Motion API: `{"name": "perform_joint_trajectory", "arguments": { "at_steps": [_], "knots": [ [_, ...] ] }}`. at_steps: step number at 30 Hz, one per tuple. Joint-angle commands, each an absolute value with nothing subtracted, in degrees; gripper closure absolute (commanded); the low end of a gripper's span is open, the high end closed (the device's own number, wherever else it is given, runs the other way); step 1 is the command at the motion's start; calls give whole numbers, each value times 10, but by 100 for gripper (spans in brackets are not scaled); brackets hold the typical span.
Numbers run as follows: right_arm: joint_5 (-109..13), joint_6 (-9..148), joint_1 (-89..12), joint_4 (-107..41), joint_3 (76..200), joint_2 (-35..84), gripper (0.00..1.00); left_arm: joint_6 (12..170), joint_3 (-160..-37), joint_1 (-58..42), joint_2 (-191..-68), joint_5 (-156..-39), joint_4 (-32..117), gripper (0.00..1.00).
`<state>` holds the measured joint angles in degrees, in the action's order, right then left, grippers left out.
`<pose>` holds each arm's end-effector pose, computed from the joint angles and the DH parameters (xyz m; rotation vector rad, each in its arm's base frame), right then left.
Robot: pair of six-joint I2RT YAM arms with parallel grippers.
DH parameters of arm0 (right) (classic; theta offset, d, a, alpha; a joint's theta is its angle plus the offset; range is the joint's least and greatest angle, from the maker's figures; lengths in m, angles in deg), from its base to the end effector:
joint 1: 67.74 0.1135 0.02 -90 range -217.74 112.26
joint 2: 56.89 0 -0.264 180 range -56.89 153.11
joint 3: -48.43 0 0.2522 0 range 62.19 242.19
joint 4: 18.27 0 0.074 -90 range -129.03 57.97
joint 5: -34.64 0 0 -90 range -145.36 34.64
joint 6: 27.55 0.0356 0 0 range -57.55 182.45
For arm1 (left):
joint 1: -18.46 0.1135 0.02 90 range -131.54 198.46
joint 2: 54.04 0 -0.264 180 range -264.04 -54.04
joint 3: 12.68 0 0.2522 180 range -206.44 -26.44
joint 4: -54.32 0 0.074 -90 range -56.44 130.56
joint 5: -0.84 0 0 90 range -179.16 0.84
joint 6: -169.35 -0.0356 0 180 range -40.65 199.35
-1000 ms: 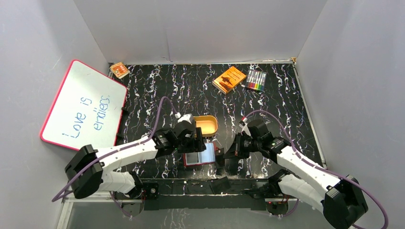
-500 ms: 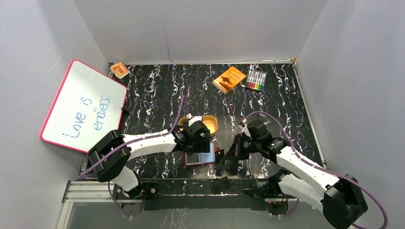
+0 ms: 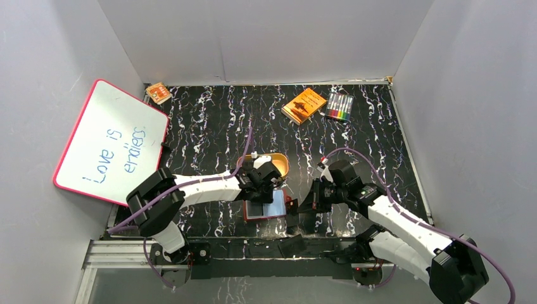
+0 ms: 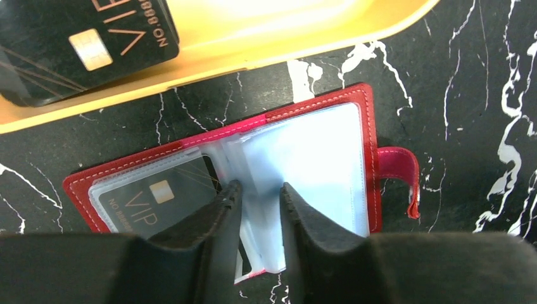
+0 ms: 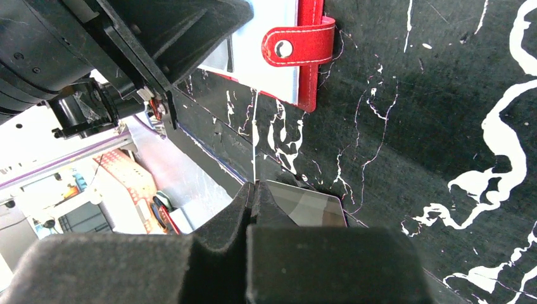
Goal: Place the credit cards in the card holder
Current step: Turn over the card slot in the card holder.
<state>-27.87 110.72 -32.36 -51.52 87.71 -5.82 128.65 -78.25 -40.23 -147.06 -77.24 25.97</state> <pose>0.1337 0.1151 0.1926 0.0304 2.6205 1.1947 0.1720 -0.2686 0.1709 0.1289 2.5834 -0.4847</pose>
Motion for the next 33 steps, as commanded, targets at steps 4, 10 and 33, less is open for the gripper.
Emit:
{"name": "perform_joint_trajectory", "arguments": {
  "at_steps": [4, 10, 33],
  "knots": [
    [-264, 1100, -325, -489, 893, -41, 100, 1301, -744, -405, -1464, -749, 225, 93],
    [-251, 1099, -324, -466, 886, -17, 100, 1309, -728, -405, -1448, -740, 228, 100],
    [-236, 1027, -325, -412, 931, 124, 100, 1328, -701, -405, -1418, -734, 246, 100]
  ]
}}
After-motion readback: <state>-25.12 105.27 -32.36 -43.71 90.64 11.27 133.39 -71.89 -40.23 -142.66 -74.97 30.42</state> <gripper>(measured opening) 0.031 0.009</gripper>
